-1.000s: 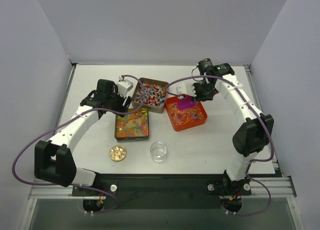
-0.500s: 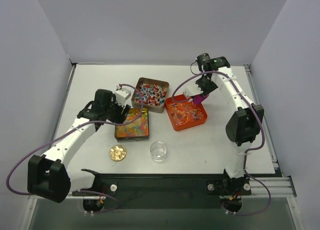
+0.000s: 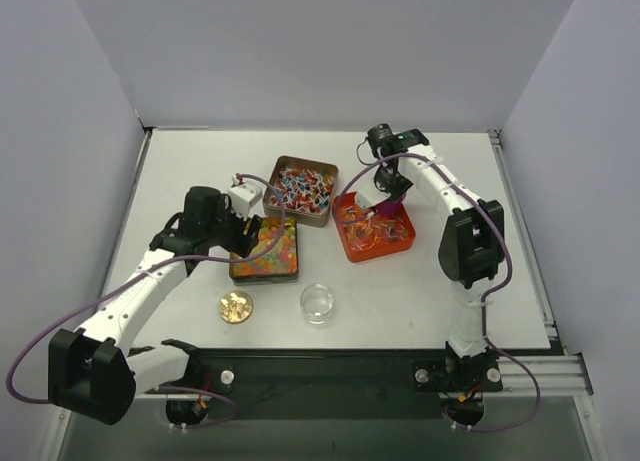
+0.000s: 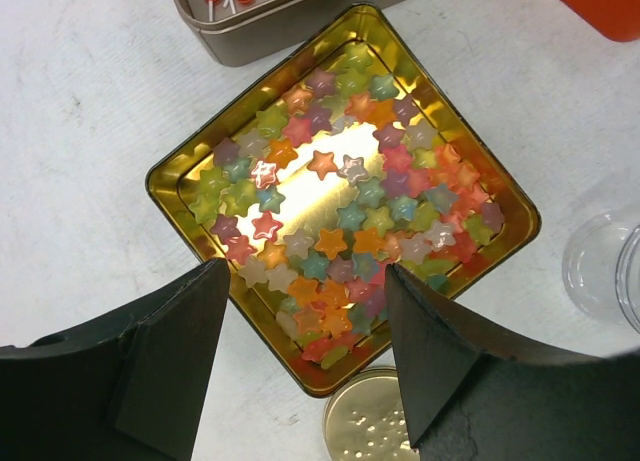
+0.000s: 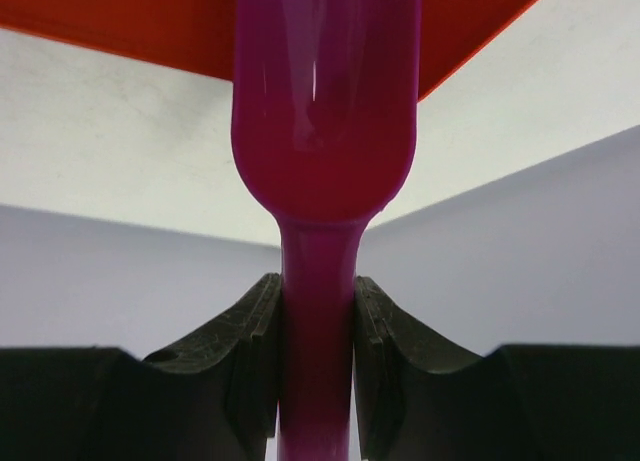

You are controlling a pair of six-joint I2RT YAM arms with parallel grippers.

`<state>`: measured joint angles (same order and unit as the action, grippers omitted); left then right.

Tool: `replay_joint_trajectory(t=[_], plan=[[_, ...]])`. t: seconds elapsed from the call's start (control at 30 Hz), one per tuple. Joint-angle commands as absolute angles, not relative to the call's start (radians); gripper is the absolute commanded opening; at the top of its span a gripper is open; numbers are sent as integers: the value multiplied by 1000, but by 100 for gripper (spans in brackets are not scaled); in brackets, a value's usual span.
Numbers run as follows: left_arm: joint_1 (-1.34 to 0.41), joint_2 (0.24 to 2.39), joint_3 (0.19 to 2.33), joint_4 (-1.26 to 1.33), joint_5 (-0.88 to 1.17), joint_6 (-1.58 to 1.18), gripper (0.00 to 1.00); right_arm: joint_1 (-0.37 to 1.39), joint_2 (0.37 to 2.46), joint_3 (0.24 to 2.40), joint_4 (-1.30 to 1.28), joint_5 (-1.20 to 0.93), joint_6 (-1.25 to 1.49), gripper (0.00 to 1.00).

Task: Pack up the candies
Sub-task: Scoop the fake candies from the storage box.

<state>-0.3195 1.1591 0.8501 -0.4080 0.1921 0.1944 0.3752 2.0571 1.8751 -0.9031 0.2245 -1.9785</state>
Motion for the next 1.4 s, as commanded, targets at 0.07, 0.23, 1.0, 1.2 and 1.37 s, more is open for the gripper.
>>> replay_joint_trajectory(t=[0.07, 0.23, 1.0, 1.2, 1.37], plan=[[-328, 1126, 839, -344, 252, 175, 74, 403, 1974, 1698, -879, 310, -2201, 0], [-334, 1118, 836, -350, 235, 181, 74, 433, 1908, 1600, -882, 243, -2194, 0], [-336, 1210, 897, -363, 253, 158, 74, 563, 1976, 1548, -876, 43, -1611, 0], [-342, 1242, 942, -393, 242, 176, 74, 557, 1930, 1427, -793, -109, -1557, 0], [-345, 1284, 994, -413, 233, 201, 73, 534, 1914, 1402, -746, -239, -1531, 0]])
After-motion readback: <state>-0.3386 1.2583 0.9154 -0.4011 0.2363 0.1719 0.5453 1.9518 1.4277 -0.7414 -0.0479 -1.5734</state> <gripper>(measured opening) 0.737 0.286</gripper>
